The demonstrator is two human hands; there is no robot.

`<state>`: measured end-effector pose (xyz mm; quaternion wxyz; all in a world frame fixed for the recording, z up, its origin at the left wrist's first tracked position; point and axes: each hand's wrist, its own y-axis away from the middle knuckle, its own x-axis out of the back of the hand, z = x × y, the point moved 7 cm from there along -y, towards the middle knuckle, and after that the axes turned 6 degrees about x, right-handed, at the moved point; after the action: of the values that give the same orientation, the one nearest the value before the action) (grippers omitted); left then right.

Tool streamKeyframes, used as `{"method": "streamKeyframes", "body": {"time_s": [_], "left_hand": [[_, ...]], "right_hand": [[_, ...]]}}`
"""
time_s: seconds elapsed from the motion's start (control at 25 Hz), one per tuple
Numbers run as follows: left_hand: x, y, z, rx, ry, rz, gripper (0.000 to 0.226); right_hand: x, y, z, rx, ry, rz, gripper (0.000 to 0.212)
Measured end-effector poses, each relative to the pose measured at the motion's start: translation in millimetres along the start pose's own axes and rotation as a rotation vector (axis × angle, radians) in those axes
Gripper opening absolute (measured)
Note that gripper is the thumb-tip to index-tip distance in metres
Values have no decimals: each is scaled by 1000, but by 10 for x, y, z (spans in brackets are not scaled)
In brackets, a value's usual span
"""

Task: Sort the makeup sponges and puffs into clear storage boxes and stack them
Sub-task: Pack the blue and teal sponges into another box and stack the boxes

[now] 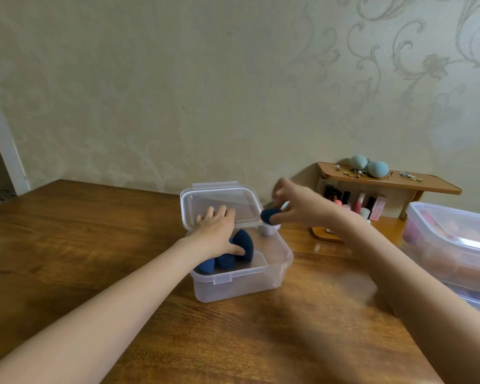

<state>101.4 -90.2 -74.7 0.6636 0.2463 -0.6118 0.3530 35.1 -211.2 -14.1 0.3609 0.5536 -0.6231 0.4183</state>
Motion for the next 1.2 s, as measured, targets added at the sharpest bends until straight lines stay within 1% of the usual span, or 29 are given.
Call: {"method": "streamKeyframes", "body": {"time_s": [0.08, 0.12, 0.2, 0.24, 0.4, 0.48, 0.56, 0.64, 0.68, 0.76, 0.8, 0.88, 0.92, 0.96, 1.0, 1.04, 1.08, 1.12, 1.16, 1.2], "left_hand": [[-4, -2, -1, 15, 17, -9, 63], [-5, -2, 0, 17, 28, -11, 62], [-9, 5, 1, 16, 41, -12, 61], [-9, 8, -2, 15, 44, -11, 61], [-11, 7, -9, 9, 44, 0, 60], [-10, 9, -8, 3, 37, 1, 59], [-11, 8, -5, 0, 23, 1, 60], [-7, 8, -3, -5, 11, 0, 60], [-5, 3, -5, -7, 10, -1, 59], [-10, 1, -3, -6, 8, -5, 58], [-13, 4, -2, -3, 4, -5, 58], [-14, 4, 6, 0, -13, -6, 60], [-12, 3, 11, 1, -22, -3, 62], [-9, 8, 17, 0, -28, 0, 63], [-1, 11, 23, -2, -33, 2, 62], [-1, 16, 29, -5, -35, 0, 62], [-1, 18, 33, -8, -36, -4, 61], [-4, 20, 33, -8, -37, -10, 61], [-8, 17, 30, -6, -37, -14, 61], [-8, 11, 24, -5, -39, -13, 61]], "right_hand": [[-229, 34, -199, 65, 288, -178, 30], [-345, 33, -252, 103, 391, -231, 27], [-522, 9, -311, 161, 542, -276, 28], [-550, -8, -304, 158, 569, -263, 30], [-579, 2, -233, 98, 519, -144, 42], [-618, 21, -282, 151, 585, -81, 39], [-599, 10, -318, 184, 697, 8, 43], [-557, -26, -286, 153, 793, 68, 48], [-556, -38, -250, 134, 809, 65, 47], [-570, -39, -196, 115, 777, 24, 41], [-554, -37, -182, 113, 712, 4, 37], [-397, -18, -126, 74, 482, -16, 22], [-260, -33, -48, 21, 366, 7, 21], [-93, -54, 69, -39, 262, 84, 25], [51, -70, 210, -98, 178, 188, 22], [110, -92, 360, -147, 142, 253, 13], [73, -124, 465, -180, 156, 235, 12], [-87, -184, 548, -183, 187, 129, 27], [-318, -240, 607, -156, 210, -12, 41], [-523, -276, 624, -130, 226, -116, 49]]}}
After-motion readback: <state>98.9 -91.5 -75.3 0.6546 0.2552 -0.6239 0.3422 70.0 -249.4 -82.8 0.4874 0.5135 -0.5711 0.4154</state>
